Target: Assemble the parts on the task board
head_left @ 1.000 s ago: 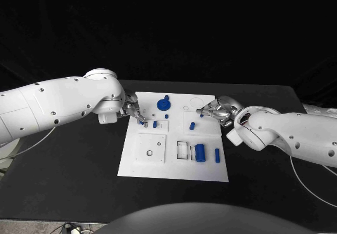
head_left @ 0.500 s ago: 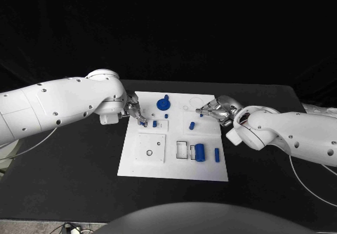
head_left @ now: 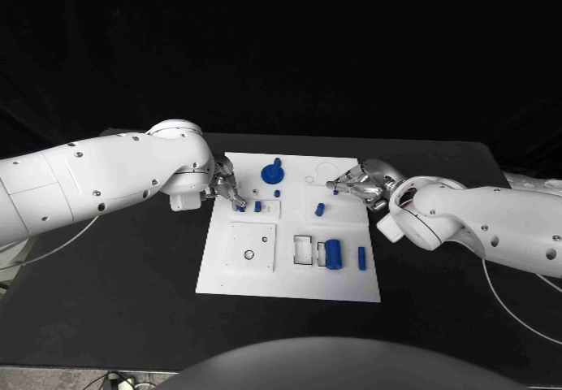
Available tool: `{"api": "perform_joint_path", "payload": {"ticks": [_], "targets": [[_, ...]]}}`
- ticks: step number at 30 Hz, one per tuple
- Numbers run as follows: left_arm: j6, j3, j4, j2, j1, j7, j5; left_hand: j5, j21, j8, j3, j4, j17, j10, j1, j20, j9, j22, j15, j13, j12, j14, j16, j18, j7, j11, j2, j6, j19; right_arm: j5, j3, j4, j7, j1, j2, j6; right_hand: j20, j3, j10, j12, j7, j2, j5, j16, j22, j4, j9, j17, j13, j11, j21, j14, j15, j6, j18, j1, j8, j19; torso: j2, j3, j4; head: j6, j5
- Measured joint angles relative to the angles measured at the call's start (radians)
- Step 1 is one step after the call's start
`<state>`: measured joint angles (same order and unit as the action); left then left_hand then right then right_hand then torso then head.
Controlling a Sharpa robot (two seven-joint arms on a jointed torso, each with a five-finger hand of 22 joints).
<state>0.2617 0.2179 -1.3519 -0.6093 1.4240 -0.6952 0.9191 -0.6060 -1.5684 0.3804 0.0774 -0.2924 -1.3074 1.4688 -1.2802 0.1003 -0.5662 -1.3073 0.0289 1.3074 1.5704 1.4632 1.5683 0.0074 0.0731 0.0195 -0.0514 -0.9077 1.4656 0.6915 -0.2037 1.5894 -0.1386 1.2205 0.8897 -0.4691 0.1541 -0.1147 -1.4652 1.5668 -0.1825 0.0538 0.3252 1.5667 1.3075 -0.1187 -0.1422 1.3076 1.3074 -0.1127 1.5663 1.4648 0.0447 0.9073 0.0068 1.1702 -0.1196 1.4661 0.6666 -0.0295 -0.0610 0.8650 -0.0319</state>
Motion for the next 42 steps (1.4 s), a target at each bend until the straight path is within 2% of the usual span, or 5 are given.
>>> {"api": "perform_joint_path", "payload": {"ticks": [22,42], "targets": [[-0.033,0.0,-0.004,0.0,-0.005,-0.002,0.012,0.0,0.0,0.0,0.006,0.0,0.0,0.0,0.004,0.0,0.001,0.0,0.0,0.0,0.0,0.0,0.0,0.0,0.0,0.0,-0.004,0.0,0.0,0.0,0.0,0.001,0.0,0.0,0.0,0.0,0.0,0.003,0.0,0.0,0.0,0.0,0.0,0.0,0.0,0.003,0.0,0.0,0.0,0.0,0.0,0.0,0.0,0.0,0.0,0.0,-0.004,0.0,0.0,0.0003,-0.0006,0.004,0.001],[-0.034,0.0,0.002,0.001,-0.009,-0.002,0.024,0.0,0.0,-0.004,0.012,0.0,0.0,0.0,0.0,0.0,0.002,0.0,0.0,0.0,0.0,0.0,0.0,0.0,0.0,0.0,-0.008,0.0,0.0,0.0,0.0,0.003,0.0,0.0,0.002,0.0,0.0,0.003,0.0,0.0,0.0,0.0,0.0,0.0,0.001,0.003,0.0,0.0,0.0,0.0,0.0,0.0,0.0,0.0,0.0,0.0,-0.004,0.0,0.0,0.0005,0.0,0.008,0.001]]}}
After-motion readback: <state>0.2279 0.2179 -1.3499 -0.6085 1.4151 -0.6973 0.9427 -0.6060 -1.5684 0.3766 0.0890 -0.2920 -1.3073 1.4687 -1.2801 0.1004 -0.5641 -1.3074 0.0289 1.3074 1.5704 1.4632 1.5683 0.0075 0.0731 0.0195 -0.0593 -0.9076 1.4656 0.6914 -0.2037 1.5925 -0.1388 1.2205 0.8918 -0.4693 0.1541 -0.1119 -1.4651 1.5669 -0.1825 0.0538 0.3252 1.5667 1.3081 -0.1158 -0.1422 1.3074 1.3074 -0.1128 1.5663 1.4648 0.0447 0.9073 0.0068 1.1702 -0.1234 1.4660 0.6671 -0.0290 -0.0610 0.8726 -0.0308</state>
